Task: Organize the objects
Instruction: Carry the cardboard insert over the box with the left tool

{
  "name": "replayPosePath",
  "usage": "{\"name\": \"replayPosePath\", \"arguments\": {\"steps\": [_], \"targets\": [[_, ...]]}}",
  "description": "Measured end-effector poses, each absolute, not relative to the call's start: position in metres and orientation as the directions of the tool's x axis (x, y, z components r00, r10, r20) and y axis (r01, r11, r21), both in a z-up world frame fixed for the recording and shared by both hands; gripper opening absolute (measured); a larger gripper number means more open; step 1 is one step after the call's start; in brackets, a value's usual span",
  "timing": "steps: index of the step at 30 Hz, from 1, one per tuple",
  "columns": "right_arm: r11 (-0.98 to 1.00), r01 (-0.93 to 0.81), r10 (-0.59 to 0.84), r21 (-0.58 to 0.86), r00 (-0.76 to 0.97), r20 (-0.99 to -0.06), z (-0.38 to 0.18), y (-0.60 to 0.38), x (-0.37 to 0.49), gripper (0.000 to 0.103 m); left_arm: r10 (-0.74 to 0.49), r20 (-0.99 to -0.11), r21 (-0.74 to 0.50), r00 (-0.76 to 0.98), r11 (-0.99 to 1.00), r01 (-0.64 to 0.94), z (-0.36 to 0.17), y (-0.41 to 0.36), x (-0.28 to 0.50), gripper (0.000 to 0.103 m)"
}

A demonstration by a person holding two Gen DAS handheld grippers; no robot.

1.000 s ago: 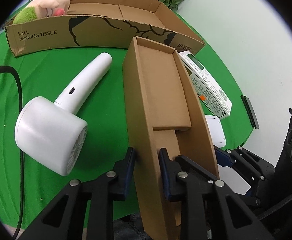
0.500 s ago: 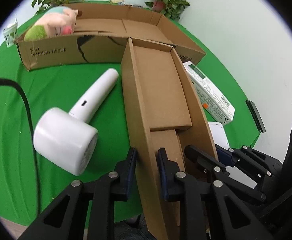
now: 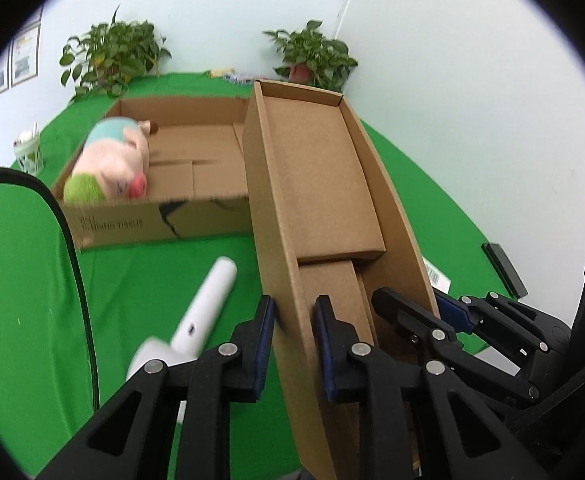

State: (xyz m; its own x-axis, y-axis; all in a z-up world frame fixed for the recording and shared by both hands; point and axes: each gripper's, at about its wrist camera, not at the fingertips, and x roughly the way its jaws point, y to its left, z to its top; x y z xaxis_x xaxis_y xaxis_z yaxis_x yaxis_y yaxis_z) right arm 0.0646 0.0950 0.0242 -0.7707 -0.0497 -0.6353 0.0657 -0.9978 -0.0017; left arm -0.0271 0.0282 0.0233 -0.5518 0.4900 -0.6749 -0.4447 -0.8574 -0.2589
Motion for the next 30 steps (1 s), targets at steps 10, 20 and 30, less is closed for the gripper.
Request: {"name": "replayPosePath", "arguments": {"steps": [10, 20, 30], "targets": [[-0.997, 0.07, -0.042, -0.035, -0.856, -0.515, 0.088, 0.082, 0.026, 0.013, 0.471, -0.576, -0.185, -0.668, -0.871, -0.454, 0.091, 0.024, -0.068, 0.019], [-0.996, 0.079, -0.049, -0.048, -0.895, -0.444, 0.136, 0.068, -0.025, 0.013, 0.453, -0.519, -0.128, -0.725, -0.88, -0.458, 0.141, 0.018, -0.107, 0.017], [-0.993, 0.108, -0.081, -0.039, -0.899, -0.431, 0.167, 0.047, -0.077, 0.014, 0.432, -0.512, -0.102, -0.743, -0.889, -0.447, 0.166, -0.003, -0.144, 0.017]]}}
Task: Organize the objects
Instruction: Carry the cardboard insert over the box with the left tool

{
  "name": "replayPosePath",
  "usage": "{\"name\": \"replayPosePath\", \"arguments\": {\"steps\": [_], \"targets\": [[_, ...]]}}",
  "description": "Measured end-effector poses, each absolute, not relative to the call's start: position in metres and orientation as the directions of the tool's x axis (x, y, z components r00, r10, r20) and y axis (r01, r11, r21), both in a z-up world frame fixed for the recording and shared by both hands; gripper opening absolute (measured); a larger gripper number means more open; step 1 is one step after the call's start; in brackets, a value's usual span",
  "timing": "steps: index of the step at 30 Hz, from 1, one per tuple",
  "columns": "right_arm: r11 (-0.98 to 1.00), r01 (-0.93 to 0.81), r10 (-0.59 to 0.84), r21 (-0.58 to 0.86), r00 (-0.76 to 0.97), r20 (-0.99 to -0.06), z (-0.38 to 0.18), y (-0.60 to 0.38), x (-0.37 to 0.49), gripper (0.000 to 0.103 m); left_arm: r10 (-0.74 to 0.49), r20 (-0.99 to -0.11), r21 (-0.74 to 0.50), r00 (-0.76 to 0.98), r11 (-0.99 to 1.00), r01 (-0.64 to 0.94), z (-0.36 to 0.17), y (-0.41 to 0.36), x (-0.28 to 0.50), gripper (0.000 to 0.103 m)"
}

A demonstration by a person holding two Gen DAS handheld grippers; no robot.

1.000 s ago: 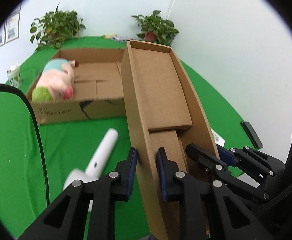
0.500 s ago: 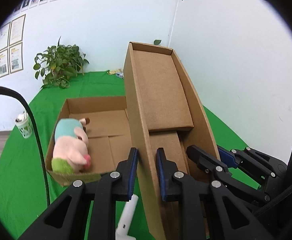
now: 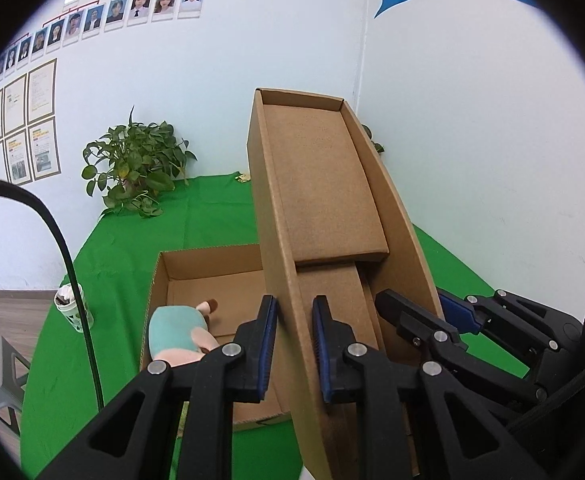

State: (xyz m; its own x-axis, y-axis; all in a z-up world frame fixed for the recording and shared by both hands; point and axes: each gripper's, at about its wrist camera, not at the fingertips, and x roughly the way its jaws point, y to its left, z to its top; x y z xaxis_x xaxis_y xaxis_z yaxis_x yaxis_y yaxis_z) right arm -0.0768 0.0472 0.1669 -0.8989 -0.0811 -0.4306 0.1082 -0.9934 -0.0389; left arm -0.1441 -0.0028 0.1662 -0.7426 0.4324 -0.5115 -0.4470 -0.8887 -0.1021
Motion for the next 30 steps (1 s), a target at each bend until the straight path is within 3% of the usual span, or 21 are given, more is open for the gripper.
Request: {"name": "replayPosePath", "arguments": {"steps": [15, 30], "targets": [[-0.99, 0.142, -0.112, -0.02, -0.853, -0.51, 0.166, 0.023, -0.201, 0.015, 0.406, -0.577, -0.113, -0.708, -0.899, -0.424, 0.153, -0.017, -0.219, 0.017], [-0.981, 0.164, -0.188, 0.102, -0.692, -0.697, 0.027, 0.055, -0.321, 0.015, 0.327, -0.772, -0.105, -0.545, -0.912, -0.397, 0.049, 0.005, -0.292, 0.017]]}}
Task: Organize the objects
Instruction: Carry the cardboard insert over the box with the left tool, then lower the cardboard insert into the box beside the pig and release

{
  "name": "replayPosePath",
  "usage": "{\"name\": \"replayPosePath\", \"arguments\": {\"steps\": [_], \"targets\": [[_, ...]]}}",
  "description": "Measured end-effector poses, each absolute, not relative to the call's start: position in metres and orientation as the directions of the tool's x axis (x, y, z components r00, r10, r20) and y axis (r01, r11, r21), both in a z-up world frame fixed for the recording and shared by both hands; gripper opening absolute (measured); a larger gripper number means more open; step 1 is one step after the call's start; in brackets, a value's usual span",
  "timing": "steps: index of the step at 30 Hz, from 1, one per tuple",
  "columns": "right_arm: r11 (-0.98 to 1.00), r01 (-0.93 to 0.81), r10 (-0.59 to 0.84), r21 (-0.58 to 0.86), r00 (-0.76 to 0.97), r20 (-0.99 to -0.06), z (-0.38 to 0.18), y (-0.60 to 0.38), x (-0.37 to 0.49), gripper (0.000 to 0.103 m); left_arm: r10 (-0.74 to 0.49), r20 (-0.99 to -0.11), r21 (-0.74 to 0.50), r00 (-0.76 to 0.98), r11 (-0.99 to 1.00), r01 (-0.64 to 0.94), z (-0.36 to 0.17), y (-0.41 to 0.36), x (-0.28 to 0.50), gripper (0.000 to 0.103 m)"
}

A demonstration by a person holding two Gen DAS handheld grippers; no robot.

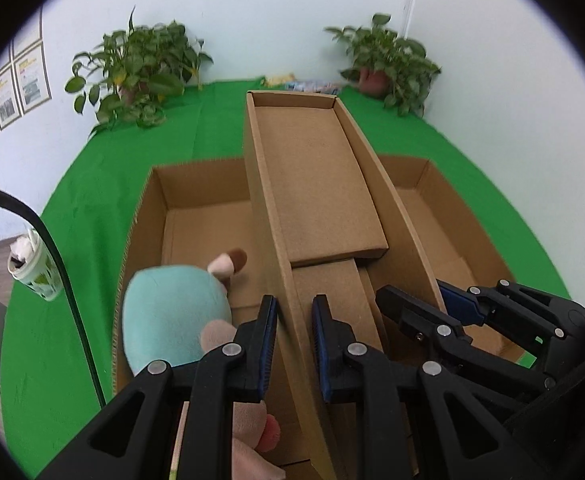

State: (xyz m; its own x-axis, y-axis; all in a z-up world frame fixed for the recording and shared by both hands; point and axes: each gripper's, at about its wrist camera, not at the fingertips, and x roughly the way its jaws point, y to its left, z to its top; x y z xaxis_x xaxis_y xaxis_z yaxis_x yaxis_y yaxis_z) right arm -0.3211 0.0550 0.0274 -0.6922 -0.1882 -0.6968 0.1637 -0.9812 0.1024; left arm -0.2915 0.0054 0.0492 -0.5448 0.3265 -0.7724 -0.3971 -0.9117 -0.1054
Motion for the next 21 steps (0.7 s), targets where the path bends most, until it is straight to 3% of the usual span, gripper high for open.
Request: {"name": "replayPosePath", "arguments": {"steps": [8, 13, 21], "targets": [[-0.975, 0.149, -0.223, 0.167, -0.582, -0.782, -0.052, 0.055, -0.333, 0.014, 0.271, -0.853, -0.06, -0.446, -0.9, -0.432, -0.001, 0.014, -0.297, 0.017], [-0.974, 0.122, -0.226, 0.191, -0.548, -0.805, -0.071, 0.055, -0.335, 0.013, 0.304, -0.857, -0.106, -0.417, -0.894, -0.435, 0.003, 0.01, -0.294, 0.02], [-0.987, 0.121, -0.158, 0.109, -0.534, -0.831, -0.074, 0.036, -0.34, 0.013, 0.347, -0.803, -0.141, -0.484, -0.901, -0.411, 0.028, -0.028, -0.264, 0.02]]}}
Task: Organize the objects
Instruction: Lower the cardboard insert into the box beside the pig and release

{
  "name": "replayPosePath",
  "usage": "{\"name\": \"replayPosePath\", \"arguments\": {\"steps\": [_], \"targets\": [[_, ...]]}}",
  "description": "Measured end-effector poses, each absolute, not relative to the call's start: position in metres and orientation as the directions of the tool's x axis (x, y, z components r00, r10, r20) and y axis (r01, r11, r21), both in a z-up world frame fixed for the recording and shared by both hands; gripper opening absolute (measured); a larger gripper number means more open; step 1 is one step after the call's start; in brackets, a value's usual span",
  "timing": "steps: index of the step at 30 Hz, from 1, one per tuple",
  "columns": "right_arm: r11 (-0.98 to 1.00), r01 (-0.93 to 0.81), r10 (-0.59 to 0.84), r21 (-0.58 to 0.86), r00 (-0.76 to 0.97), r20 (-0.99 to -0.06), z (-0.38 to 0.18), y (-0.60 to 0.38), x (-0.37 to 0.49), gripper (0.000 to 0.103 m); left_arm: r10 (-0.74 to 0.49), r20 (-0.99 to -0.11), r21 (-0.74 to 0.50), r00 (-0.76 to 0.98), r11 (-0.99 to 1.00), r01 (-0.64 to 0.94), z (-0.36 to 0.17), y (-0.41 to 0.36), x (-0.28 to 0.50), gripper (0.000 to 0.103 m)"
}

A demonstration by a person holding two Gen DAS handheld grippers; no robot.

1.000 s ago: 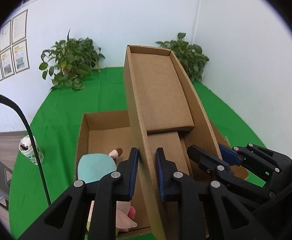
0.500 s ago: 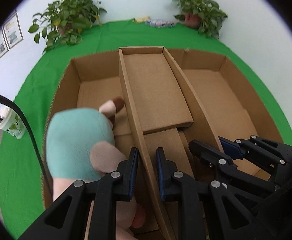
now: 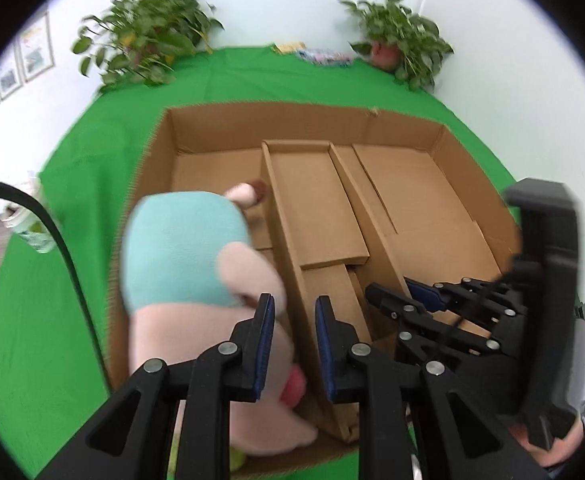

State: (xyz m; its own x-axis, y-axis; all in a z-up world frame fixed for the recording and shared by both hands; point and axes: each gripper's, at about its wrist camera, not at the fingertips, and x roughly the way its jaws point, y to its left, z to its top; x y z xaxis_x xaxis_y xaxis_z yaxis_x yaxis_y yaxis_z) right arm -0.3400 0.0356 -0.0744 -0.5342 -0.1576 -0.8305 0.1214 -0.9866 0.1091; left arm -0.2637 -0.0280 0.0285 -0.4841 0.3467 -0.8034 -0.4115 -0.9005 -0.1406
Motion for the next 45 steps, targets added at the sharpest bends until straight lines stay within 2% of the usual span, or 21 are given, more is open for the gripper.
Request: {"name": "replayPosePath", "arguments": {"steps": [9, 15, 16, 17, 18, 19, 20, 21, 23, 27, 30, 34, 37, 41, 45], "targets": [[-0.985, 0.168, -0.122, 0.036, -0.538, -0.834, -0.072, 0.014, -0.338, 0.014, 0.341, -0.759, -0.142, -0.554, -0.918, -0.371, 0.046, -0.063, -0.246, 0.02], [-0.981, 0.18, -0.157, 0.068, -0.546, -0.823, -0.06, 0.021, -0.33, 0.018, 0.342, -0.733, -0.136, -0.588, -0.921, -0.366, 0.048, -0.067, -0.237, 0.022], [-0.982, 0.177, -0.159, 0.069, -0.561, -0.813, -0.054, 0.024, -0.32, 0.026, 0.342, -0.721, -0.132, -0.603, -0.922, -0.364, 0.049, -0.068, -0.233, 0.026], [-0.983, 0.172, -0.154, 0.063, -0.584, -0.797, -0.047, 0.027, -0.315, 0.043, 0.34, -0.707, -0.128, -0.62, -0.924, -0.361, 0.051, -0.069, -0.229, 0.031], [-0.984, 0.169, -0.151, 0.057, -0.615, -0.774, -0.038, 0.03, -0.307, 0.052, 0.336, -0.684, -0.121, -0.648, -0.928, -0.354, 0.055, -0.071, -0.223, 0.043], [-0.984, 0.167, -0.15, 0.053, -0.642, -0.752, -0.029, 0.032, -0.299, 0.071, 0.333, -0.66, -0.115, -0.673, -0.931, -0.347, 0.057, -0.072, -0.218, 0.059], [-0.985, 0.167, -0.15, 0.049, -0.667, -0.73, -0.021, 0.035, -0.289, 0.083, 0.327, -0.632, -0.108, -0.703, -0.935, -0.338, 0.06, -0.073, -0.212, 0.067], [-0.985, 0.167, -0.148, 0.043, -0.689, -0.71, -0.012, 0.039, -0.278, 0.088, 0.315, -0.593, -0.096, -0.741, -0.941, -0.324, 0.064, -0.073, -0.203, 0.078], [-0.986, 0.163, -0.136, 0.024, -0.725, -0.675, 0.001, 0.046, -0.254, 0.099, 0.298, -0.536, -0.072, -0.79, -0.948, -0.31, 0.069, -0.07, -0.189, 0.081], [-0.992, 0.127, -0.096, -0.006, -0.78, -0.618, 0.018, 0.061, -0.199, 0.102, 0.316, -0.496, -0.077, -0.809, -0.944, -0.322, 0.075, -0.063, -0.167, 0.081], [-0.999, 0.052, -0.036, -0.01, -0.81, -0.585, 0.024, 0.075, -0.166, 0.102, 0.319, -0.501, -0.092, -0.805, -0.944, -0.317, 0.077, -0.055, -0.154, 0.081], [-0.998, -0.015, 0.045, -0.059, -0.835, -0.548, 0.026, 0.082, -0.127, 0.102, 0.282, -0.476, -0.026, -0.833, -0.951, -0.307, 0.077, -0.043, -0.129, 0.081], [-0.999, 0.01, 0.016, -0.045, -0.844, -0.536, 0.025, 0.087, -0.107, 0.102, 0.26, -0.451, -0.016, -0.854, -0.959, -0.284, 0.076, -0.04, -0.114, 0.081], [-0.998, 0.043, -0.055, 0.035, -0.844, -0.533, 0.022, 0.094, -0.086, 0.102, 0.253, -0.469, -0.031, -0.846, -0.962, -0.27, 0.071, -0.04, -0.102, 0.081], [-1.0, 0.021, -0.011, -0.012, -0.828, -0.561, 0.014, 0.092, -0.08, 0.102, 0.23, -0.476, -0.024, -0.849, -0.968, -0.249, 0.069, -0.043, -0.092, 0.081]]}}
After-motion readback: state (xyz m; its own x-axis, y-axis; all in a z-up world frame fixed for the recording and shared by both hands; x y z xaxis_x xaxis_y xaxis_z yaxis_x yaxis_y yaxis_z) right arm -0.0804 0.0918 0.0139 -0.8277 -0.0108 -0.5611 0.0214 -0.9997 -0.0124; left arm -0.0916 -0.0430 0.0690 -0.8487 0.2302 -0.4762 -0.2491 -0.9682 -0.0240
